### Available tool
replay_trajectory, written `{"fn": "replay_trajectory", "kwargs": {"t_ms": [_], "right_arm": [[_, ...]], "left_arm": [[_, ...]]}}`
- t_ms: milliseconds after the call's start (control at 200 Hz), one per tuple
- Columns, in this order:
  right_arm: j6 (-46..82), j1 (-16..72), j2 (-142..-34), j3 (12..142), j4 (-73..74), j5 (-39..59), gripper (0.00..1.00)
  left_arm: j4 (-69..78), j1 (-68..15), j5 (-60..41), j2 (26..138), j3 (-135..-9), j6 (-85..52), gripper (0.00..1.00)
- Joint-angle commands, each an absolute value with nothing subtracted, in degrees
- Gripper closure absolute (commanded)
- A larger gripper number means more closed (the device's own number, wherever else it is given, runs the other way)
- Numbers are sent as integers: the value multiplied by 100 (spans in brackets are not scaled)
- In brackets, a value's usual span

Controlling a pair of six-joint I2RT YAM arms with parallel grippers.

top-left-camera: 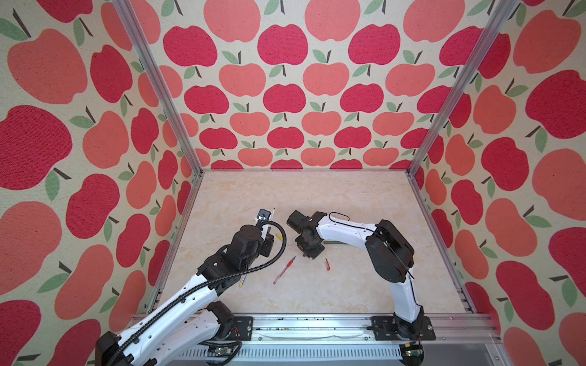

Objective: Insert the pens into the pen caps
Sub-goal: 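Lower the right gripper onto the brown cap and close on it, then lift the brown cap and carry it above the white marker tip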

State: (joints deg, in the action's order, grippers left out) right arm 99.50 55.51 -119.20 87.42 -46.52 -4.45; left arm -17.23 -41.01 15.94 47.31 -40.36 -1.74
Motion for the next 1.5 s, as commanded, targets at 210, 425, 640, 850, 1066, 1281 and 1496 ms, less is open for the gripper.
{"fn": "replay_trajectory", "kwargs": {"t_ms": [210,425,640,850,1066,1281,1496], "right_arm": [[9826,5483,-12104,8860,-4966,-508,83],[9650,5463,-11996,8834,-4883,-593,87],[8914,5361,-11523,8739,-4507,-1206,87],[7938,5249,-10696,7994,-3533,-1711,88],[6867,4992,-9703,6695,-1800,-1563,87],[5737,4497,-8634,5548,-196,-1076,85],[4435,3984,-7939,5310,404,-50,83]], "left_arm": [[-1608,-4122,1696,4676,-4001,-53,100],[-1608,-4122,1640,4710,-3990,-44,100],[-1493,-4077,1132,4821,-3956,-112,100],[-1182,-3878,227,4906,-3903,-305,100],[-837,-3830,-448,5321,-3994,-434,100],[-406,-3763,-1266,5833,-4025,-521,100],[50,-3562,-2293,6426,-4056,-906,100]]}}
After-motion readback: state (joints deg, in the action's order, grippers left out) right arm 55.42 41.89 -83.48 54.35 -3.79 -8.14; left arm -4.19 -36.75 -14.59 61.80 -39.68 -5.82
